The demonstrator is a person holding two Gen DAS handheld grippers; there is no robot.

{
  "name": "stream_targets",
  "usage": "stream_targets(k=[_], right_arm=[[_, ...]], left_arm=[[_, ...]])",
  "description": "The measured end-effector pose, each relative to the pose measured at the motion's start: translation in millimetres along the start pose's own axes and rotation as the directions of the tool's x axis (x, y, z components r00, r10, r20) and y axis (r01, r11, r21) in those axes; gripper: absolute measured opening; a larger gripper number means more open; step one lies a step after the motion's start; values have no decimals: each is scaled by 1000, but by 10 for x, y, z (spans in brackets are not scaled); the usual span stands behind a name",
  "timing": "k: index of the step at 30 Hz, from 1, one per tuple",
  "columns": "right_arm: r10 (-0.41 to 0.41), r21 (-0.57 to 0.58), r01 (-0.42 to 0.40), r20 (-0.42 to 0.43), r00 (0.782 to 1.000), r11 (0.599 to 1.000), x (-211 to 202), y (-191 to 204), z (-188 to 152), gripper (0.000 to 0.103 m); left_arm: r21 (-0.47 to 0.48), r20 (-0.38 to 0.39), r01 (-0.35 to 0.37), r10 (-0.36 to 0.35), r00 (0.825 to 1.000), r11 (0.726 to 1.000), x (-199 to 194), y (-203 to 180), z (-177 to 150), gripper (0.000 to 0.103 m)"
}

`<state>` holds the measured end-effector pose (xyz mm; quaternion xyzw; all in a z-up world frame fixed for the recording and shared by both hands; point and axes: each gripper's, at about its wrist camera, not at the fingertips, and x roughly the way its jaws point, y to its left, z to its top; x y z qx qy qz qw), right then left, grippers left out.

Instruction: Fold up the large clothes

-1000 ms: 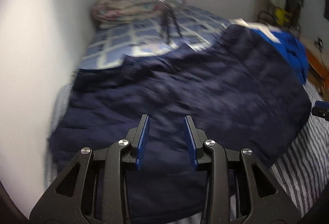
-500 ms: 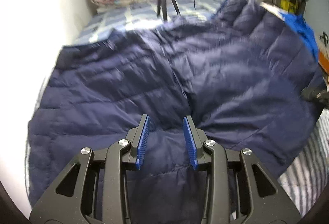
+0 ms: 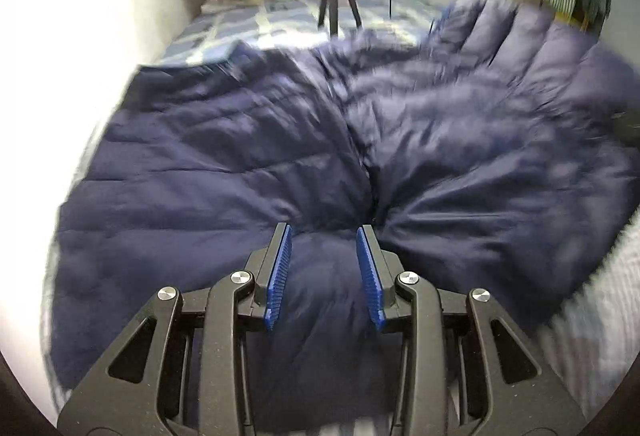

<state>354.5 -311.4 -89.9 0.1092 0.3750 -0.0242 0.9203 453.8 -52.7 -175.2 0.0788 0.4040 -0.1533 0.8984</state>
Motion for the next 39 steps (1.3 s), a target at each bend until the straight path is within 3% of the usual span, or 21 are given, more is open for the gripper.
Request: stream_targets(k=[8, 13, 19, 24, 29, 32, 35, 38, 39], right_arm=[[47, -126, -39, 59, 997, 991, -50, 755, 288, 13], [80, -234, -59, 81, 994, 970, -113, 1292, 353, 9], [126, -385, -91, 68, 990, 918, -24, 2021, 274, 7], [194, -463, -166, 13, 981, 871, 267, 2697, 114, 6], [276, -484, -307, -135, 952, 820, 851, 3365, -249, 5], [264, -533, -349, -231, 936, 771, 1235, 3673, -607, 5], [245, -566, -355, -263, 933, 744, 1422, 3768, -786, 5], [280, -543, -406, -303, 911, 735, 1421, 3705, -739, 15], [309, -522, -438, -317, 896, 732, 1397, 3660, -703, 26]], left_arm=[[-91, 127, 65, -53, 991, 994, -1755, 301, -349, 35], [-99, 172, 94, -76, 982, 991, -2437, 204, -793, 35], [-76, 158, 23, -11, 987, 997, -2637, 228, -1111, 35], [-143, 191, -9, 37, 981, 990, -2757, 490, -1162, 35], [-214, 188, -56, 98, 977, 975, -2823, 741, -1245, 35], [-238, 190, -80, 127, 973, 968, -2839, 841, -1266, 35], [-259, 193, -87, 139, 971, 962, -2843, 905, -1293, 35], [-266, 194, -87, 141, 971, 960, -2818, 933, -1273, 35], [-267, 193, -83, 138, 972, 960, -2800, 930, -1267, 35]])
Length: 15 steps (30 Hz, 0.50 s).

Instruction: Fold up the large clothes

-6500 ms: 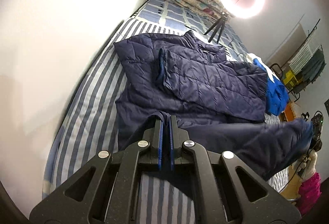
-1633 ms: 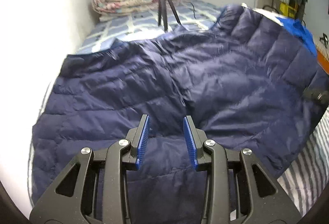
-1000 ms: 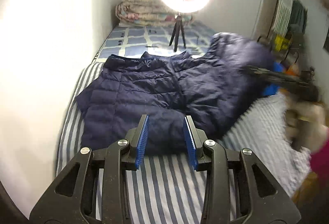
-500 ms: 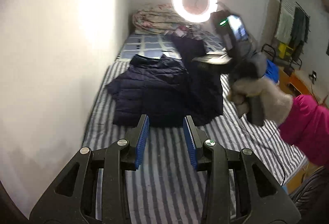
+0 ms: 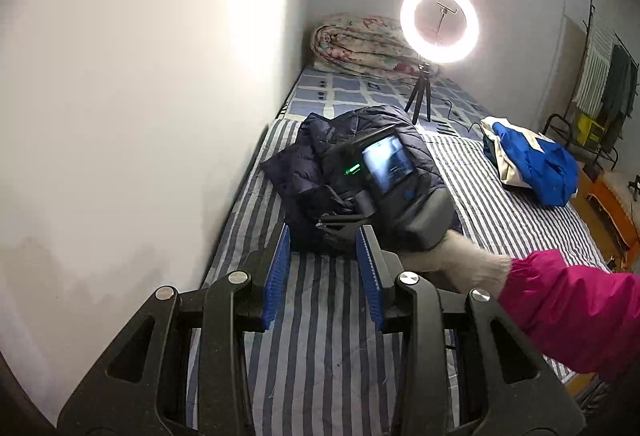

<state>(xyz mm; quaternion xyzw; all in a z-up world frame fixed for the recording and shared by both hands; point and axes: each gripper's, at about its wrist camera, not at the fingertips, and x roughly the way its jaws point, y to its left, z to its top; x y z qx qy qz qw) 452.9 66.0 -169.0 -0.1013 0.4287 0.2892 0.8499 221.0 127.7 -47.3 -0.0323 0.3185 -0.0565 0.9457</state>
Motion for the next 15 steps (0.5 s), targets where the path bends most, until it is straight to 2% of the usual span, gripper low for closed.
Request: stream_targets(k=[1, 2, 4, 7, 9, 11, 12, 15], right_arm=[[34, 17, -34, 16, 999, 999, -109, -59, -7, 33], [71, 36, -73, 39, 997, 997, -263, -124, -36, 35], [134, 57, -139, 74, 988, 989, -538, -250, -132, 45], [181, 98, -194, 128, 975, 976, -939, -519, -322, 45], [136, 131, -157, 155, 979, 979, -1135, -640, -387, 45], [29, 192, -62, 169, 985, 979, -1270, -943, -439, 45], [-22, 234, -19, 171, 985, 972, -1308, -1100, -470, 44], [-107, 360, 35, 181, 978, 932, -1357, -1518, -518, 42]], left_arm=[[-3, -2, 4, -4, 1000, 1000, 29, 10, 6, 35], [-4, -5, 9, -9, 1000, 1000, 48, 11, 7, 35], [-6, -12, 16, -16, 1000, 1000, 91, 7, 20, 35], [29, -22, 10, -9, 1000, 1000, 239, -71, 73, 35], [57, -45, 17, -14, 999, 998, 404, -145, 133, 35], [78, -69, 45, -40, 997, 996, 635, -279, 227, 35], [96, -72, 45, -38, 997, 994, 731, -346, 262, 35], [118, -101, 69, -57, 993, 991, 1172, -534, 403, 35]])
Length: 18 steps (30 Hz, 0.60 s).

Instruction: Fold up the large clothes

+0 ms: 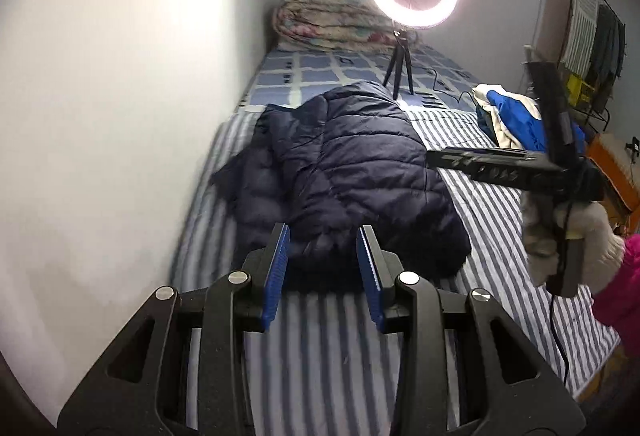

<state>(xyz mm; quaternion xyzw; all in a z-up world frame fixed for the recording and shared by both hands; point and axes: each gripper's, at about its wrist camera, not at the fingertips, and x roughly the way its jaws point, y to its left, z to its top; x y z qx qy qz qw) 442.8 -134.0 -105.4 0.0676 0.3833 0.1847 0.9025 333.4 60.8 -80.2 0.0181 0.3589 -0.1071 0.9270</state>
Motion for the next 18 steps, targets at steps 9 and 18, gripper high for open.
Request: stream_targets(k=[9, 18], right_arm=[[-118, 5, 118, 24, 993, 993, 489, -246, 335, 42], [-163, -131, 148, -112, 980, 980, 1198, -122, 65, 41]], left_arm=[[65, -16, -133, 134, 991, 989, 1078, -96, 482, 35], [26, -170, -221, 222, 960, 975, 1835, 547, -134, 40]])
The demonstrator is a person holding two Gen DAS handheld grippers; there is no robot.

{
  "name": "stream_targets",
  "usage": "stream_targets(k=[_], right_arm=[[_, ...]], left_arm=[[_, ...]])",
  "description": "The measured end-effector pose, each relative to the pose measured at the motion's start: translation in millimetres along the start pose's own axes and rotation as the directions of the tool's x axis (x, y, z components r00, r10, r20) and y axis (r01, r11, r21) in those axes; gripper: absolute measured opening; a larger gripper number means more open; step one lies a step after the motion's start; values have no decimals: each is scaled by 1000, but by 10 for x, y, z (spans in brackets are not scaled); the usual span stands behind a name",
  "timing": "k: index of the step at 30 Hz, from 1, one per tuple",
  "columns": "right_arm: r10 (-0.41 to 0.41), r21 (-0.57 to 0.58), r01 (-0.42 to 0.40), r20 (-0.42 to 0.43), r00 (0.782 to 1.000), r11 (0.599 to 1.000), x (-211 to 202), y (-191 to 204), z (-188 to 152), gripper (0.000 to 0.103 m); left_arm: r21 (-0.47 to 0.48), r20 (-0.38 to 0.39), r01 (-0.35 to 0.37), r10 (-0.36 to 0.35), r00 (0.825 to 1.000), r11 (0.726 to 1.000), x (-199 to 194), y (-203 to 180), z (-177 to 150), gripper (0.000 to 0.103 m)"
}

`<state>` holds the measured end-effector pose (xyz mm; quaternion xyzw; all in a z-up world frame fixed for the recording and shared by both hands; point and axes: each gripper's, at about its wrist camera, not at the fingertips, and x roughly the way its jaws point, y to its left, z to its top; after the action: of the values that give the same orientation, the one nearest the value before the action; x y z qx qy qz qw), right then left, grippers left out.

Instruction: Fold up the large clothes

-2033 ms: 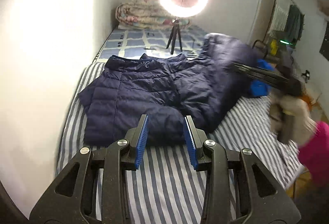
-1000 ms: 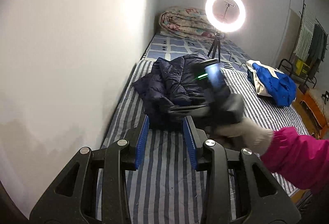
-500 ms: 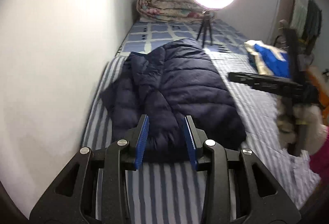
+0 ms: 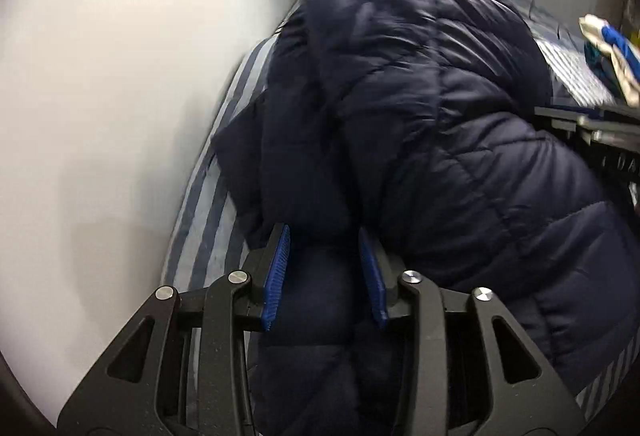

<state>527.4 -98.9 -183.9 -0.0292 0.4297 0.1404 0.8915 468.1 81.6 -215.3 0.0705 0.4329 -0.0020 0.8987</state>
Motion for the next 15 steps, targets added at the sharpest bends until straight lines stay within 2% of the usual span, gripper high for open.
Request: stream_targets(k=[4, 7, 10, 12, 15], right_arm=[[34, -15, -34, -27, 999, 999, -109, -50, 83, 39], [80, 8, -81, 65, 995, 997, -345, -184, 257, 39], [31, 35, -36, 126, 991, 999, -388, -328, 505, 39], [-14, 45, 8, 148, 989, 999, -313, -406, 697, 39], [-24, 65, 15, 144, 989, 998, -104, -468, 883, 41]], left_arm=[[5, 17, -13, 13, 1000, 1000, -123, 59, 0, 40], [-56, 93, 11, -6, 996, 998, -399, 165, 10, 40], [-69, 165, 24, -13, 986, 997, -631, 206, 88, 40], [-52, 179, 17, -7, 984, 999, -670, 183, 155, 40], [-62, 165, -2, 12, 986, 998, -537, 200, 194, 40]])
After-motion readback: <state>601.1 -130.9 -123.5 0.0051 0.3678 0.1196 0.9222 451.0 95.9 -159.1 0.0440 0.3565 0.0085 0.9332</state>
